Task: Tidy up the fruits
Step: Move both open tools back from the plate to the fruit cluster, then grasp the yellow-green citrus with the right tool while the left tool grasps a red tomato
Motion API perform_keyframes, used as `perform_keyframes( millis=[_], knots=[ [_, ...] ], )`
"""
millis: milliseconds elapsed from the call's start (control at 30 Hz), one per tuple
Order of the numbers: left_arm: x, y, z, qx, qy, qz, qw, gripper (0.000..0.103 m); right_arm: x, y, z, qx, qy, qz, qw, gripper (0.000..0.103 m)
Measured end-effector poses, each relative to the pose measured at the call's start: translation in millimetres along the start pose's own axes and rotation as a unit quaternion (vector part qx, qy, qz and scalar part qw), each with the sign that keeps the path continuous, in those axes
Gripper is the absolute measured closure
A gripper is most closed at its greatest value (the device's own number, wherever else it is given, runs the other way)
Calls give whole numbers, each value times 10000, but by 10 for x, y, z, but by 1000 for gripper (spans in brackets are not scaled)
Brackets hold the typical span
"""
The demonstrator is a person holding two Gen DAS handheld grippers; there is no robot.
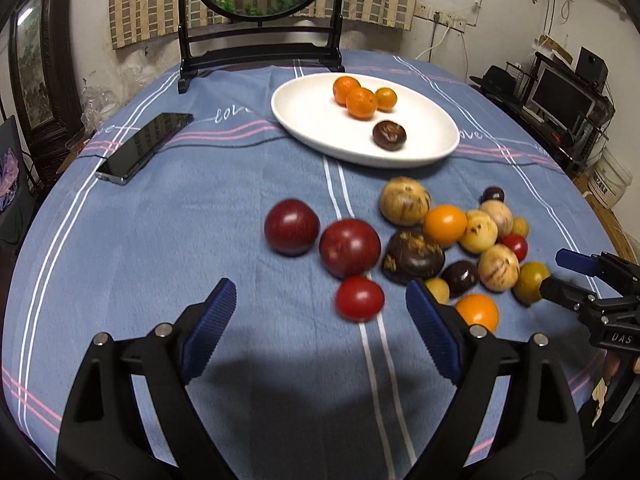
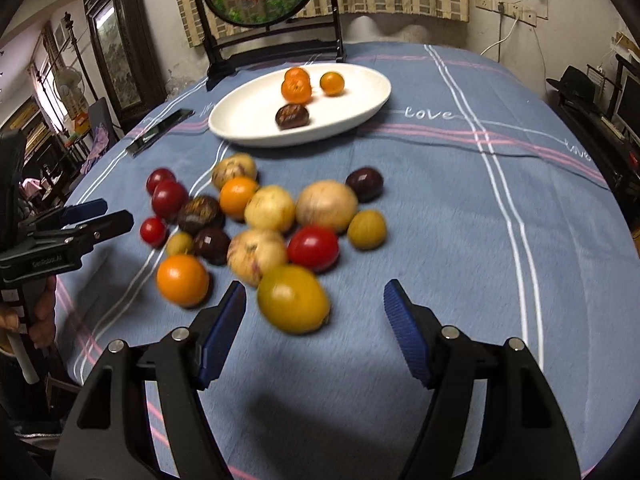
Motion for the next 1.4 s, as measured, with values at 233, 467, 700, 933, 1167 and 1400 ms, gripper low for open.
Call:
perform_keyframes(
  millis=[233, 467, 700, 933, 1167, 1400],
  knots=[
    [-45, -26, -129, 158, -26, -36, 9999, 15, 149, -40, -80, 30, 210, 115, 9997, 31],
    [-38, -100, -210, 295, -14, -50, 9996, 15, 119, -150, -91, 131, 199, -59, 9997, 37],
    [-31, -144, -255, 386, -1, -41, 9992, 15, 132, -245, -110, 131, 164, -44, 9998, 60],
    [-68, -169, -279, 432, -34, -49, 9990, 15, 78, -178, -98, -67, -128, 85, 9999, 61],
    [-159, -197, -244, 342, -141, -83, 9993, 15, 95, -166, -92, -126, -161, 192, 9996, 61],
    [-213, -297, -263, 476, -164, -117, 9987, 24, 116, -165, -85, -142, -181, 380, 9990, 61]
  ],
)
Point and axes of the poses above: each gripper's, at about its wrist camera, not at the fingertips, and y roughly against the way its jaws point, x to its left, z to its top, the point moved 8 cm from there along -y, roughly the way its jaws point, and after that the axes turned 10 degrees about -x, right-handed, at the moved point
